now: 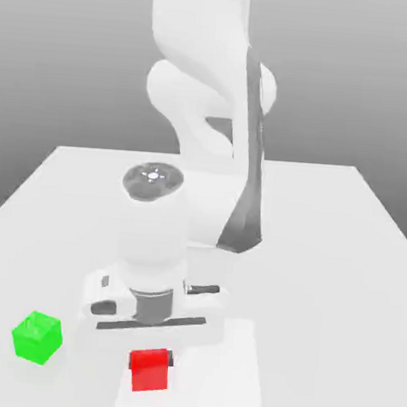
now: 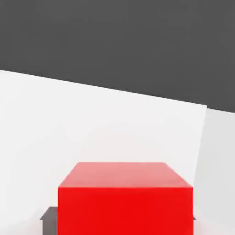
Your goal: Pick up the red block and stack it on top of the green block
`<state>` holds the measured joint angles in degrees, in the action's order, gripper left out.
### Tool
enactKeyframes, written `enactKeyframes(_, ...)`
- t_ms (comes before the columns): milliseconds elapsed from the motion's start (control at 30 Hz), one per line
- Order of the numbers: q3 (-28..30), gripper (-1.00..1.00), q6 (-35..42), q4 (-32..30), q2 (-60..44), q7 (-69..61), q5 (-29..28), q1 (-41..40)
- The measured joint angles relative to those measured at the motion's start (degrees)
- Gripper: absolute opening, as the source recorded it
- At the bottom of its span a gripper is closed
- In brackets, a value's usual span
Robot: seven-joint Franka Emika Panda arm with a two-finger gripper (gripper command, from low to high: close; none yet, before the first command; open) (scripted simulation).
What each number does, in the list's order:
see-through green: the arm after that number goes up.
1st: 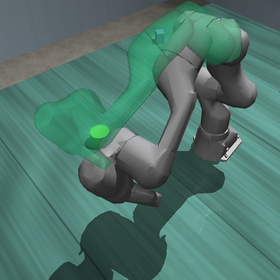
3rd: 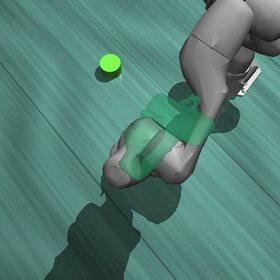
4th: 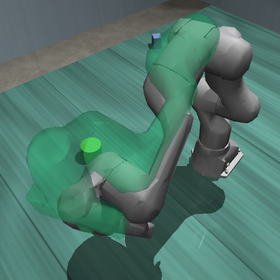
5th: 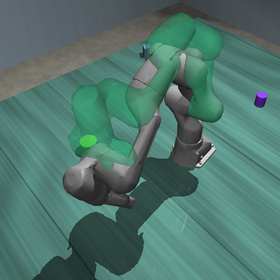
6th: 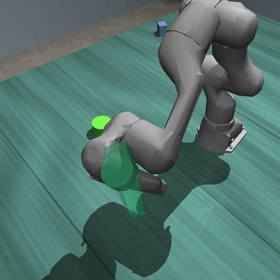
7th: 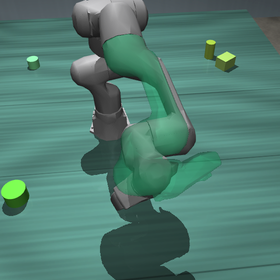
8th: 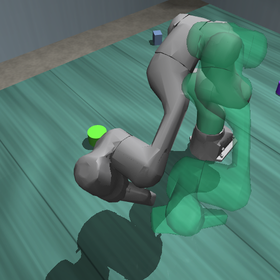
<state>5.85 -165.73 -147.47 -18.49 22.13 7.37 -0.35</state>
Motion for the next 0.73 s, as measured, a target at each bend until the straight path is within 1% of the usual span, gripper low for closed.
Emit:
enactKeyframes(167,2.33,-1.0,7.58,-1.44,9.12,2.85,-3.85,1.49)
enactKeyframes(200,3.14,-1.0,8.86,-1.4,10.36,1.75,-4.25,0.63)
enactKeyframes(300,6.71,-1.0,11.89,-0.62,12.57,-4.82,-4.66,-4.13)
enactKeyframes(433,11.24,-1.0,15.19,0.79,14.39,-15.05,-4.92,-13.18)
enactKeyframes(500,10.91,-1.0,13.4,1.21,12.09,-18.11,-3.23,-14.11)
enactKeyframes(600,8.9,-1.0,8.52,1.61,6.51,-21.48,0.67,-15.57)
enactKeyframes(633,8.18,1.0,7.14,1.69,4.98,-22.25,1.7,-16.12)
enactKeyframes(733,8.18,1.0,7.14,1.69,4.98,-22.25,1.7,-16.12)
